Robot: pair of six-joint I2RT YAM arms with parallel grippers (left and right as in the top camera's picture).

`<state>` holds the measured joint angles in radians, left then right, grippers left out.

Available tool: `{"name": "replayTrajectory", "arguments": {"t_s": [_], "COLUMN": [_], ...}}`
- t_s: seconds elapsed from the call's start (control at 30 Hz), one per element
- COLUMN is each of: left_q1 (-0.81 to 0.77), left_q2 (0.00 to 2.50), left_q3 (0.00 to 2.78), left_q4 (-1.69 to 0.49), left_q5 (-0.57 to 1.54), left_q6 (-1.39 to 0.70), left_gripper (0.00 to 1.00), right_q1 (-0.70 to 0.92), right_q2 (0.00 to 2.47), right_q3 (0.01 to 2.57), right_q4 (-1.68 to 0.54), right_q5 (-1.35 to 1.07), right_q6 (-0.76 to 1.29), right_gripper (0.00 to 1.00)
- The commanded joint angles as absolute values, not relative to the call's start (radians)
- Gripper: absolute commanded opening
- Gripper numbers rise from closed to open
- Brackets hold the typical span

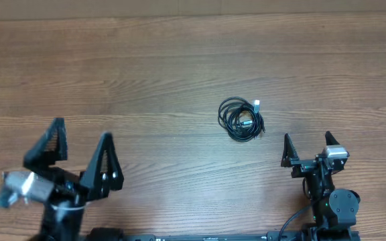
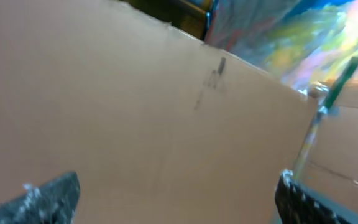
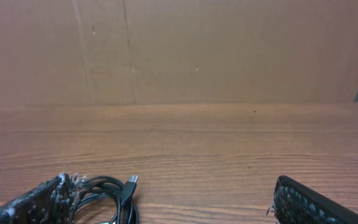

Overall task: Untangle cables
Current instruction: 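Raise the left arm and move its gripper over the black cable bundle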

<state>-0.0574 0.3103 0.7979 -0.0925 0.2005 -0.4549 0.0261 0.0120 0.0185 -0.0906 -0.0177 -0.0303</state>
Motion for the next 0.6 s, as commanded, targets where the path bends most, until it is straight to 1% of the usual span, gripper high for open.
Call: {"name": "replayTrajectory", "arguments": {"t_s": [0.0, 0.1, 0.13, 0.2, 0.27, 0.37, 0.47, 0.5, 0.57], "left_q1": [-0.059, -0.059, -0.059, -0.059, -0.059, -0.059, -0.069, -0.082, -0.124], "left_q2": [0.540, 0.733, 0.815, 0.941, 1.053, 1.178, 1.261, 1.284, 1.322], "left_q3": [1.093, 1.343, 1.444, 1.592, 1.706, 1.805, 1.823, 1.824, 1.824], "left_q4": [-0.331, -0.626, -0.760, -0.950, -1.087, -1.213, -1.204, -1.204, -1.211], "left_q5": [0.324, 0.334, 0.334, 0.338, 0.379, 0.533, 0.728, 0.731, 0.653], "left_q6": [-0.332, -0.270, -0.257, -0.258, -0.258, -0.276, -0.210, -0.207, -0.250], "left_gripper": [1.00, 1.00, 1.00, 1.00, 1.00, 0.99, 1.00, 1.00, 1.00], "right_q1": [0.021, 0.021, 0.021, 0.021, 0.021, 0.021, 0.021, 0.021, 0.021], "right_q2": [0.003, 0.003, 0.003, 0.003, 0.003, 0.003, 0.003, 0.003, 0.003], "right_q3": [0.009, 0.009, 0.009, 0.009, 0.009, 0.009, 0.009, 0.009, 0.009], "right_q4": [-0.084, -0.085, -0.084, -0.085, -0.085, -0.085, -0.084, -0.084, -0.085], "right_q5": [-0.005, -0.005, -0.005, -0.005, -0.005, -0.005, -0.004, -0.005, -0.005], "right_q6": [-0.035, -0.035, -0.035, -0.035, -0.035, -0.035, -0.035, -0.035, -0.035], "right_gripper": [1.00, 1.00, 1.00, 1.00, 1.00, 1.00, 1.00, 1.00, 1.00]}}
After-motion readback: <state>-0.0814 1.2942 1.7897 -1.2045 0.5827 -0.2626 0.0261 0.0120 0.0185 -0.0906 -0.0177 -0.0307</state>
